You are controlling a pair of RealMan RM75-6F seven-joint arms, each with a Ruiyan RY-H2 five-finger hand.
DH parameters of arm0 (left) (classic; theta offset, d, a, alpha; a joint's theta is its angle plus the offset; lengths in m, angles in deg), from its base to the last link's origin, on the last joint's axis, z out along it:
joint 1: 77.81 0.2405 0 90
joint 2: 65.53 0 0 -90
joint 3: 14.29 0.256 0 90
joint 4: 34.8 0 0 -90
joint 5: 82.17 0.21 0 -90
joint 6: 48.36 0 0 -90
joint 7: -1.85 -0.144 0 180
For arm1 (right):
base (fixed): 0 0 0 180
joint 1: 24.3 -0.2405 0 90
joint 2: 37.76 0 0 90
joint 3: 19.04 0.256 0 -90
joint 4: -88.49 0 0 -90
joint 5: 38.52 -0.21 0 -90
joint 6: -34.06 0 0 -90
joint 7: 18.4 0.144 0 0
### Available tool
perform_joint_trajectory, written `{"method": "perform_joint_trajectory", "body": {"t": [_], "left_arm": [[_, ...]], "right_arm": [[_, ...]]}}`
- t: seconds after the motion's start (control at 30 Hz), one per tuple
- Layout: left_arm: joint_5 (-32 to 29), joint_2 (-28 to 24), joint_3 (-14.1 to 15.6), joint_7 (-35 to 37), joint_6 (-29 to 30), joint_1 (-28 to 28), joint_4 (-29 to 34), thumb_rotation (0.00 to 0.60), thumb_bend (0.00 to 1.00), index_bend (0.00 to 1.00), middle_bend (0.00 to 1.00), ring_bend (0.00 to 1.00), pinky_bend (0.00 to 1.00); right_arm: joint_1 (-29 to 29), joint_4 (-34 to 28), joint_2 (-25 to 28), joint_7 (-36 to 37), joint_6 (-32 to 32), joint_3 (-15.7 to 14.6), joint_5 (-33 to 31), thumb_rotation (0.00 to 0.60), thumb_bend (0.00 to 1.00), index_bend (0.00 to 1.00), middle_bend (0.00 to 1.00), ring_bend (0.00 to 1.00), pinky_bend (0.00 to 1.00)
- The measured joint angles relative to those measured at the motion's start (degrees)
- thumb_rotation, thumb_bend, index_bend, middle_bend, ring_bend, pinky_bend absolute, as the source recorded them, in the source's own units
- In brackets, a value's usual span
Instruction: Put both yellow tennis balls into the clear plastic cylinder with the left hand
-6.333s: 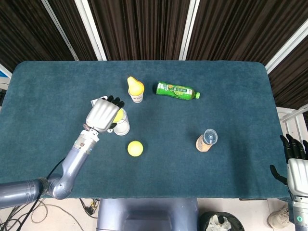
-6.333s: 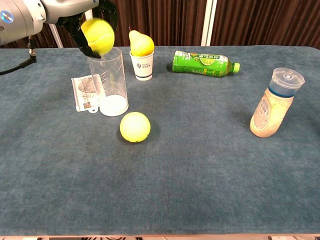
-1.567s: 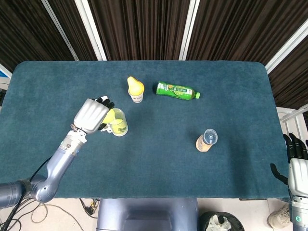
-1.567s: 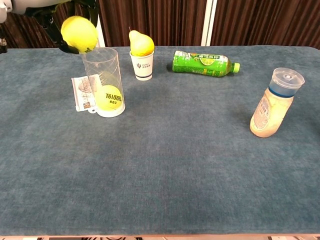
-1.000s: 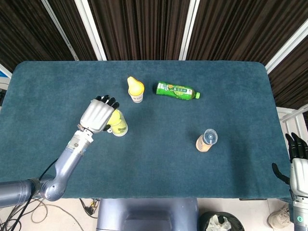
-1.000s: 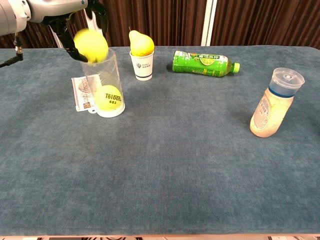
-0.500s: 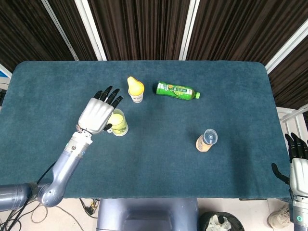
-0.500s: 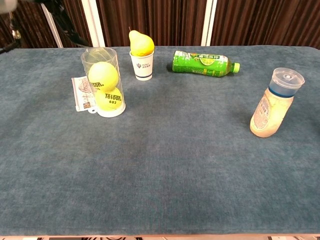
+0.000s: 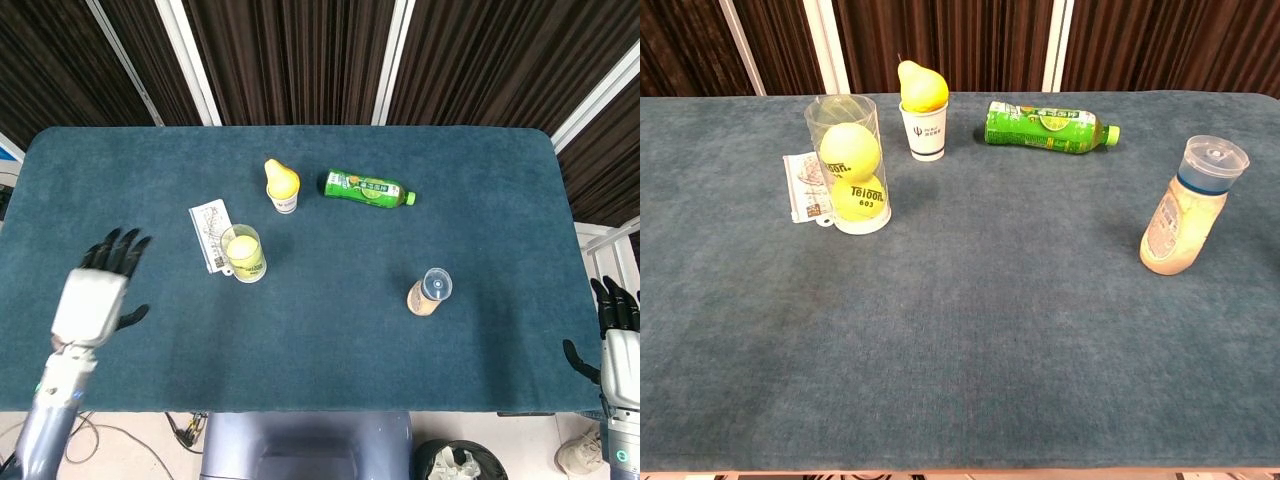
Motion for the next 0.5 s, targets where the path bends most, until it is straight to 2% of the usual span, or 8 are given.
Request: {"method": "perform_joint_trajectory", "body": {"t": [0.13,0.23,0.33,0.5], "left_arm": [[4.2,-0.4,3.7,11.0,3.4,5.8,-5.3,0.600,0.01,0.12,0.05,0.03,0.20],[7.1,-0.7,5.3,18.1,5.0,8.7,-9.6,0.600,0.01,0.12,0.04,0.03,0.19],[9.6,-0.8,6.4,21.5,6.2,11.9,-13.7,0.600,0.01,0.12,0.04,0.02,0.18],[11.1,-0.9,6.0,22.9,6.1,14.0,-15.2,0.600,0.01,0.12,0.04,0.00,0.16]], "right_arm": [[-0.1,0.2,0.1,0.3,-0.1,-0.3,1.1,0.600,0.34,0.08,0.08,0.11,0.06],[-0.3,0.6,0.3,1.1,0.3,-0.8,2.5,0.600,0.34,0.08,0.08,0.11,0.06],[-0.7,1.5,0.7,2.8,1.1,-1.7,4.5,0.600,0.34,0.08,0.08,0.11,0.06],[-1.4,3.2,1.0,5.5,1.9,-2.8,7.2,0.600,0.34,0.08,0.08,0.11,0.06]]}}
